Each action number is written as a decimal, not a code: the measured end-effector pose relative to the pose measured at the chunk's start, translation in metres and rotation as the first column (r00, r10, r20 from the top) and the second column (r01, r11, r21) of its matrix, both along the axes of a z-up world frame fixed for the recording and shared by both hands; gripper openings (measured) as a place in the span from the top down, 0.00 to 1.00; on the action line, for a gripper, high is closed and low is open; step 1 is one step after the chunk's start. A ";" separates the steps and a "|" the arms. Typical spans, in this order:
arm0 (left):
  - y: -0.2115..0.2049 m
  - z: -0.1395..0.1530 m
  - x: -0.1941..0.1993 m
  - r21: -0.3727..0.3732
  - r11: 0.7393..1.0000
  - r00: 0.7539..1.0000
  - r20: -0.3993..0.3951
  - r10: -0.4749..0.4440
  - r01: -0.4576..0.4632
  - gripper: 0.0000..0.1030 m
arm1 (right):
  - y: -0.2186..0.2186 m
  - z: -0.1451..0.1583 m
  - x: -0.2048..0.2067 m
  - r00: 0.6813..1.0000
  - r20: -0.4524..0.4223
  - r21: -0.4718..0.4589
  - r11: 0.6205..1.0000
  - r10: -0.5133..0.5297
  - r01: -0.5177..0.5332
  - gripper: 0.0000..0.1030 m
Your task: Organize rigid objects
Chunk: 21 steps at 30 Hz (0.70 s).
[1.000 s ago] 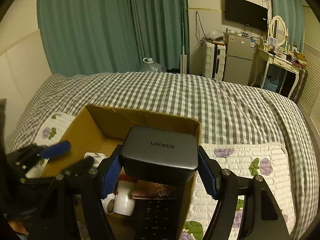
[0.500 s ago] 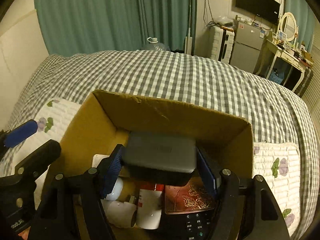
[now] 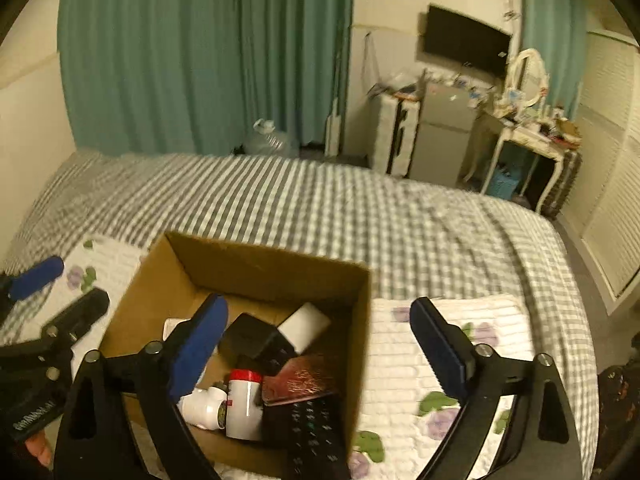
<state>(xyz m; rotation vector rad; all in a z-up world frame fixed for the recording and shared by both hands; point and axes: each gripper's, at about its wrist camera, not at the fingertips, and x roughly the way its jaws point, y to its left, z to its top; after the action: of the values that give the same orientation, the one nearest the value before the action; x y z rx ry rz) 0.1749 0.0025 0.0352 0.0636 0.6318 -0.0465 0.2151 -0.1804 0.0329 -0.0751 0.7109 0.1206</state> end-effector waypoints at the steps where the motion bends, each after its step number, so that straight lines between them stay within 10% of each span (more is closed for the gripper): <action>1: -0.003 0.003 -0.004 0.010 1.000 1.000 0.010 -0.003 0.003 0.27 | -0.003 0.007 -0.007 1.000 0.025 -0.005 1.000 -0.010 0.010 0.09; 21: -0.001 0.000 -0.071 0.022 0.998 0.994 0.088 0.064 -0.066 0.19 | -0.041 0.005 -0.126 0.982 0.159 0.101 0.991 -0.105 0.090 0.00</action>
<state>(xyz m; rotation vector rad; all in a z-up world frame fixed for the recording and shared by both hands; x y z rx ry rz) 0.1038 0.0018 0.0354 0.0688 0.5464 0.0273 0.0888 -0.2209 0.0376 0.0389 0.5430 0.0526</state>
